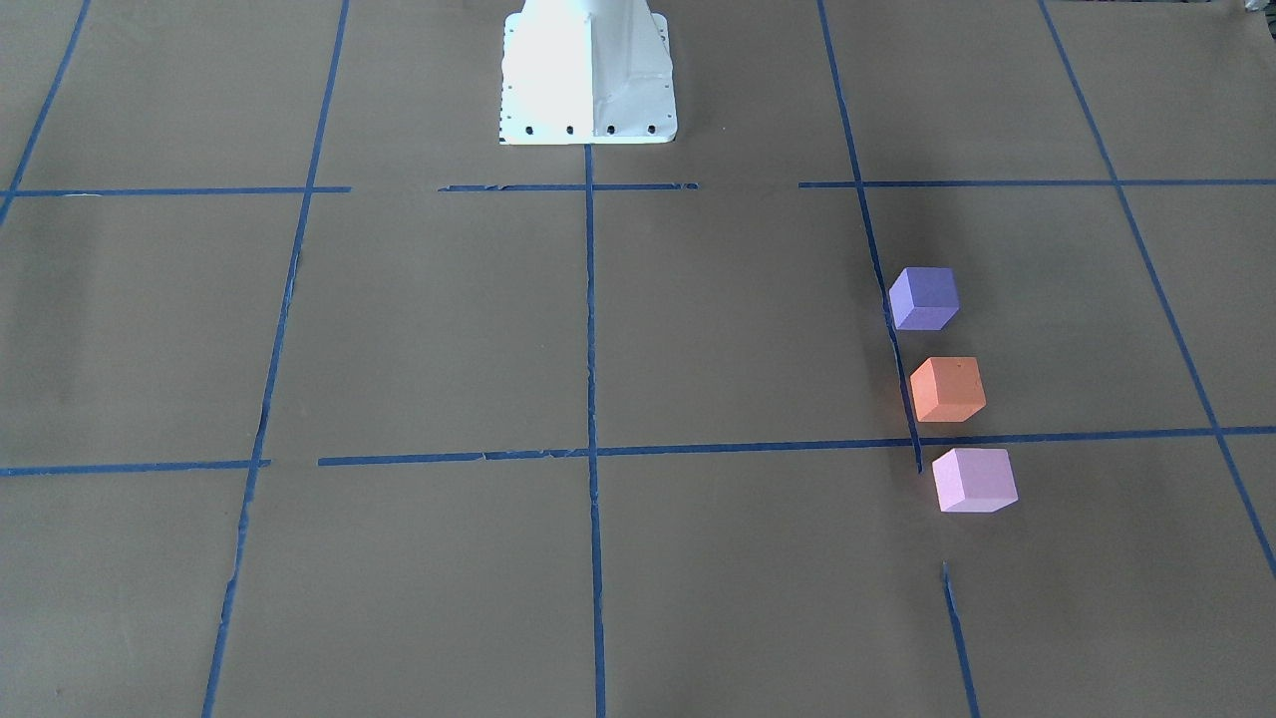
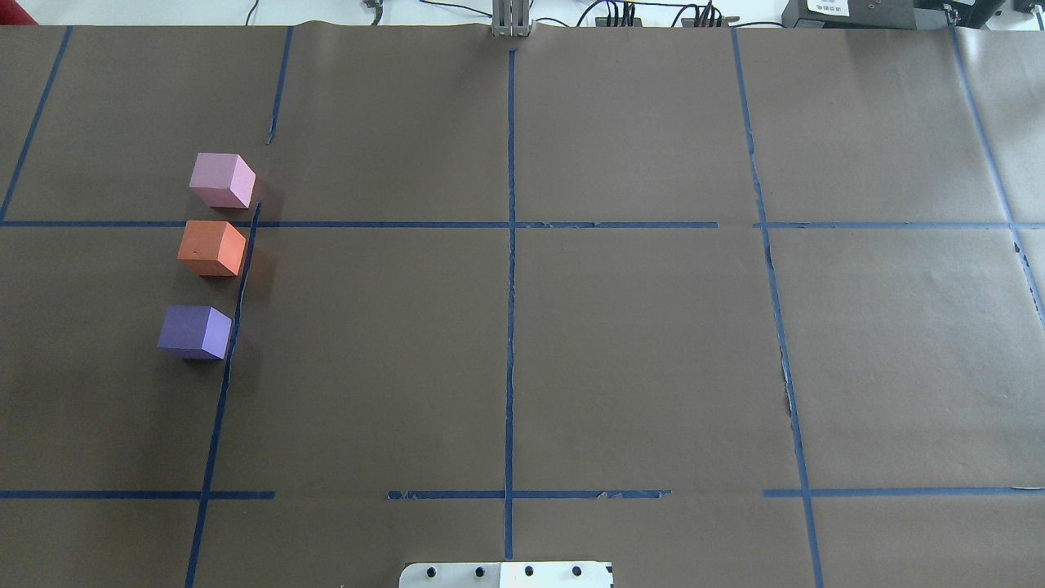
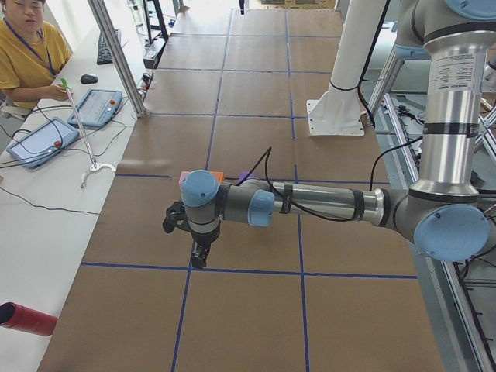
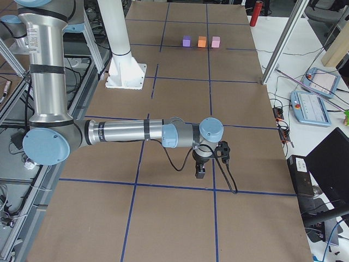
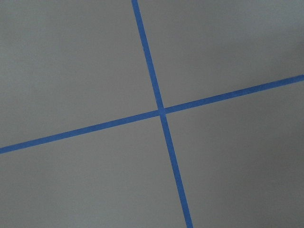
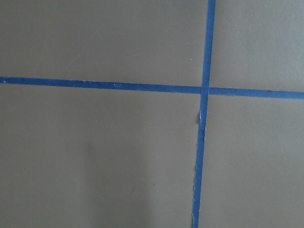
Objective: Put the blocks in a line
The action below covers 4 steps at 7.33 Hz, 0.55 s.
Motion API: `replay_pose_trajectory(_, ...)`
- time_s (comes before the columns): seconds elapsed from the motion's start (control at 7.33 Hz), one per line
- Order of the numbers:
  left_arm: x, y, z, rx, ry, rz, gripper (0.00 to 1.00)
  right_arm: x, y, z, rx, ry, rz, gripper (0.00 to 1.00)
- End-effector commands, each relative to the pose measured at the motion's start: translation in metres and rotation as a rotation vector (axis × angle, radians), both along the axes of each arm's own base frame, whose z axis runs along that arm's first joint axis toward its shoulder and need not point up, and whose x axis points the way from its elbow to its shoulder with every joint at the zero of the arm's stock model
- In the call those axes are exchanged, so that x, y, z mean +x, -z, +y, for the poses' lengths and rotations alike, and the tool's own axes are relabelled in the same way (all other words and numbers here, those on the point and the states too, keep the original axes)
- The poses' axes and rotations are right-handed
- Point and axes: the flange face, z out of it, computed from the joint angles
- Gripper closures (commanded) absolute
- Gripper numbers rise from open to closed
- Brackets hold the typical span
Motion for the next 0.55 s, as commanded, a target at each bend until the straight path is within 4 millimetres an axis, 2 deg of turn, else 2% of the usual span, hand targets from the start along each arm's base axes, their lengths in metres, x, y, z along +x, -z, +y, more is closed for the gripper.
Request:
replay_pose_trajectory(0.0,-0.0004,-0.0025,0.0006,0.003,-0.001,-0.006,0.0,0.0,-0.0005,0.0,-0.001,0.0,0.0,0.0)
replay_pose_trajectory(0.41,-0.0012,0.0027,-0.001,0.013,0.001,-0.007,0.0,0.0,0.0002,0.0,0.0,0.0,0.0,0.0)
